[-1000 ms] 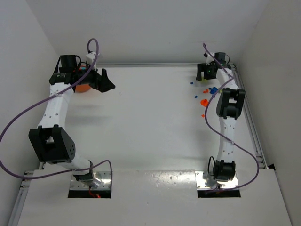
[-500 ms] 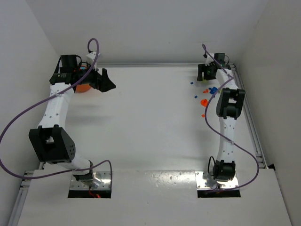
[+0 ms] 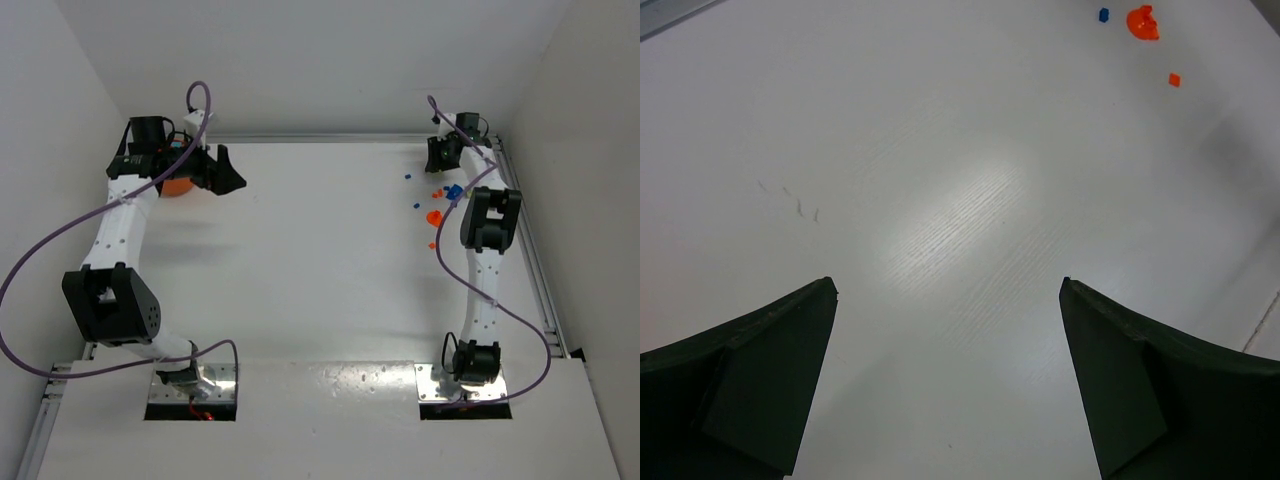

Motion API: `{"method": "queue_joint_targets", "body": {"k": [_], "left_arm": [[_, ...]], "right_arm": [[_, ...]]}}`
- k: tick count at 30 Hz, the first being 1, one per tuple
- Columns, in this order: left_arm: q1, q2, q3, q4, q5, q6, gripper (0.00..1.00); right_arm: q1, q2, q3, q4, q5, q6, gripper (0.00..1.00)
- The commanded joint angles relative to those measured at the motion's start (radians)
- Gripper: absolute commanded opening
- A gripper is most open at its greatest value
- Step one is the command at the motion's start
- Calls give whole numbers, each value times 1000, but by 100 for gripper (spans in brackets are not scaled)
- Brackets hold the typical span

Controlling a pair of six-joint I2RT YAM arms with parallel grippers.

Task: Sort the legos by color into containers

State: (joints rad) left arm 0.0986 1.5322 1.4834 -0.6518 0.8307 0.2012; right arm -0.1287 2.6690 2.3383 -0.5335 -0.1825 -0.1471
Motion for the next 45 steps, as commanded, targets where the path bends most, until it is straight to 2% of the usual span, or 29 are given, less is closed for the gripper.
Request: {"method": "queue_joint_targets", "body": {"k": [1, 5, 8, 11, 14, 19, 23, 27, 31, 36, 38, 41, 45], "left_arm": [[-8, 6, 8, 27, -2, -6, 100], [-8, 6, -2, 27, -2, 3, 100], [-8, -4, -23, 27, -2, 21, 100], [-17, -49, -78, 27, 27, 65, 100], [-17, -117, -155, 37, 86, 101, 100], [-17, -283, -330, 219, 145, 34, 100], [-57, -392, -440, 307, 166, -46, 100], [-173, -415, -472, 356, 142, -98, 100], [-270, -413, -459, 417, 24, -163, 100], [-318, -327, -396, 429, 2, -184, 100], [-371, -294, -376, 438, -18, -175, 100], [-431, -250, -351, 448, -73, -161, 100], [-465, -201, -331, 468, -103, -184, 97]], "right_arm": [[0, 37, 4, -57, -3, -40, 36], [0, 11, -40, -77, -43, -58, 19], [0, -75, -121, -86, -92, -69, 11], [0, -197, -203, -111, -175, -69, 7], [0, -323, -258, -167, -296, -49, 5], [14, -497, -316, -244, -544, 3, 4], [35, -600, -437, -178, -785, 173, 4], [89, -629, -528, -84, -946, 332, 4], [155, -695, -640, 56, -973, 509, 3], [236, -802, -801, 308, -922, 720, 3], [270, -824, -839, 392, -899, 811, 3], [310, -833, -849, 460, -873, 920, 3], [356, -833, -840, 460, -825, 972, 2]]}}
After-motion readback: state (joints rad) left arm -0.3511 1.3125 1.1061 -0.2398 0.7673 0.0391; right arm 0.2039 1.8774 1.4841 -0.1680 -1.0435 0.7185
